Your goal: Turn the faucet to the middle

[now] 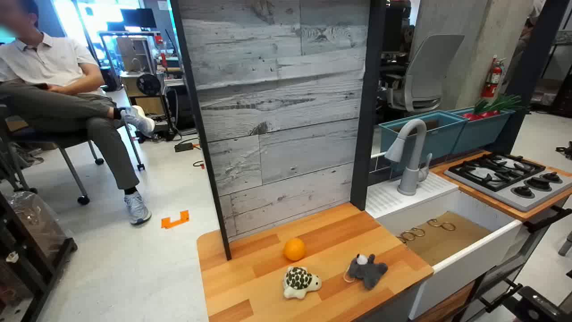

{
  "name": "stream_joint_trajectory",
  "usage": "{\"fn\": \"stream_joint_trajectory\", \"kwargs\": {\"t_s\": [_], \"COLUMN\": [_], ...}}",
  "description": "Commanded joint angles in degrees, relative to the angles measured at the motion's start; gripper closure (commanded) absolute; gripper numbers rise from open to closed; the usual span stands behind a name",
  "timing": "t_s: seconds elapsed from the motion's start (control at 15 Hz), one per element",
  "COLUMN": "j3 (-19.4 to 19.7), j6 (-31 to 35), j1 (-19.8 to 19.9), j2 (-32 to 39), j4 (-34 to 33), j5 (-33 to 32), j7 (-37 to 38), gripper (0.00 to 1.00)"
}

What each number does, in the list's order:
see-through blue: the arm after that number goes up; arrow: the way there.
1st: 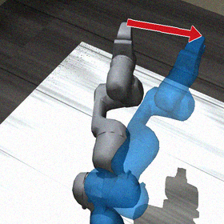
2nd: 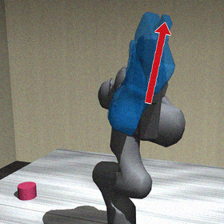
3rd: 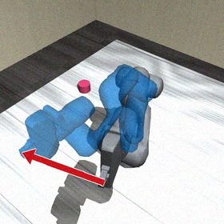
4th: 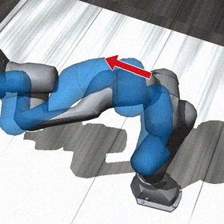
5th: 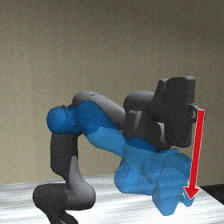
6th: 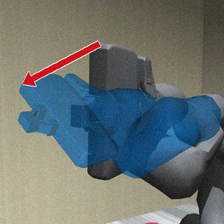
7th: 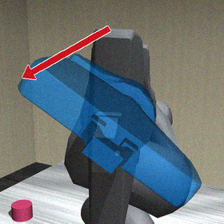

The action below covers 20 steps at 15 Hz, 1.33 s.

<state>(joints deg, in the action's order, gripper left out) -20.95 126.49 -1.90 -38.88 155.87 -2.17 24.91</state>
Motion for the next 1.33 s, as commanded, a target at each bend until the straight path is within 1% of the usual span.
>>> {"fn": "stream_joint_trajectory", "kwargs": {"t_s": [0.0,0.93,1.27], "j3": [1.0,1.0,-0.1], "j6": [-0.2,-0.2,2.7], "j1": [-1.0,-1.0,1.6], "j2": [0.2,0.2,6.9], "j4": [-0.1,-0.2,-2.5], "j5": [-0.8,-0.8,-2.3], "j7": [0.6,0.6,4.3], "gripper": [0.0,0.0,0.0]}}
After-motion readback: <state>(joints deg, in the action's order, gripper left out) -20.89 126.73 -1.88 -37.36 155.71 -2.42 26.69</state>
